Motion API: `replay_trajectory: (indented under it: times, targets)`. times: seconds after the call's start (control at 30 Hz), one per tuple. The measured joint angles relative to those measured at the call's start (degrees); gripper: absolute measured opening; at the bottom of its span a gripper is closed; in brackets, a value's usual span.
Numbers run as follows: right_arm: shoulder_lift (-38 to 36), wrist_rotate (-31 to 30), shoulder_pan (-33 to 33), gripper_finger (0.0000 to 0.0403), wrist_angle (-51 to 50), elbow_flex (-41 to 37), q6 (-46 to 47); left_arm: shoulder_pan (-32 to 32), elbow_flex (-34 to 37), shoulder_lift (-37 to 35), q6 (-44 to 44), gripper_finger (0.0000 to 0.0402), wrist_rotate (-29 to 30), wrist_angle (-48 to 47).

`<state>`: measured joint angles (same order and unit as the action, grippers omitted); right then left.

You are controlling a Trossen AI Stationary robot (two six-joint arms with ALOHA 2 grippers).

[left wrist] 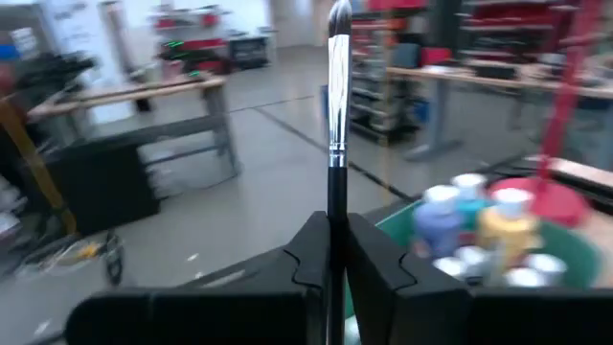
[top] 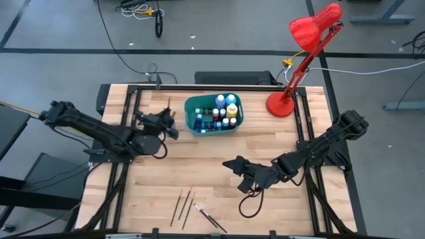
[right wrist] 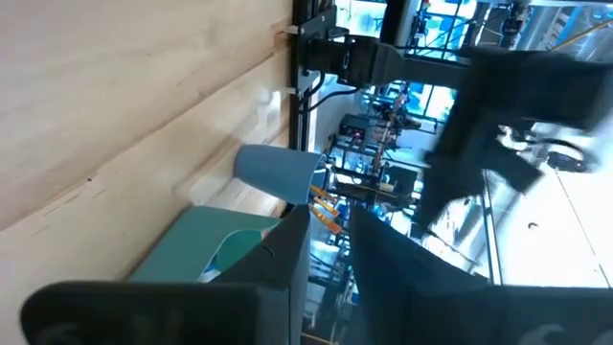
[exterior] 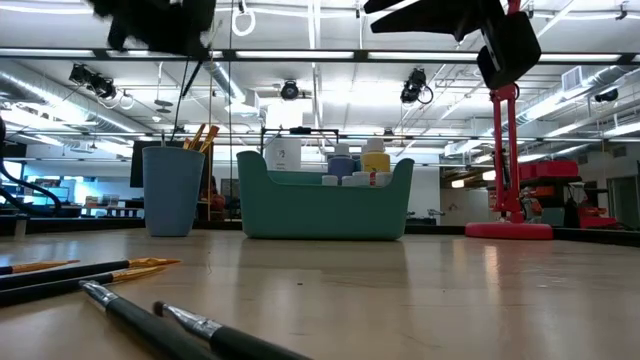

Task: Pick & Place Paint Supplies
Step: Put the silver paint brush into the blue cup

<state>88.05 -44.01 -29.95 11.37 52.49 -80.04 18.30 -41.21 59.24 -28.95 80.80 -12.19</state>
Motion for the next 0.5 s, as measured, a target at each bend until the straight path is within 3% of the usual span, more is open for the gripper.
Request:
replay_trajectory:
  times: [0.2,0.5]
  targets:
    - [-0.02,0.24,0.16,0.008,0.16,0.0,0.03,-1.02,11.82,1.32,-13.33,0.0024,5.84,1.91]
    - [-0.02,6.54,1.28,0.008,1.75,0.0,-0.14,-1.17,17.11,2.77,-20.12,0.004,3.37,2.85]
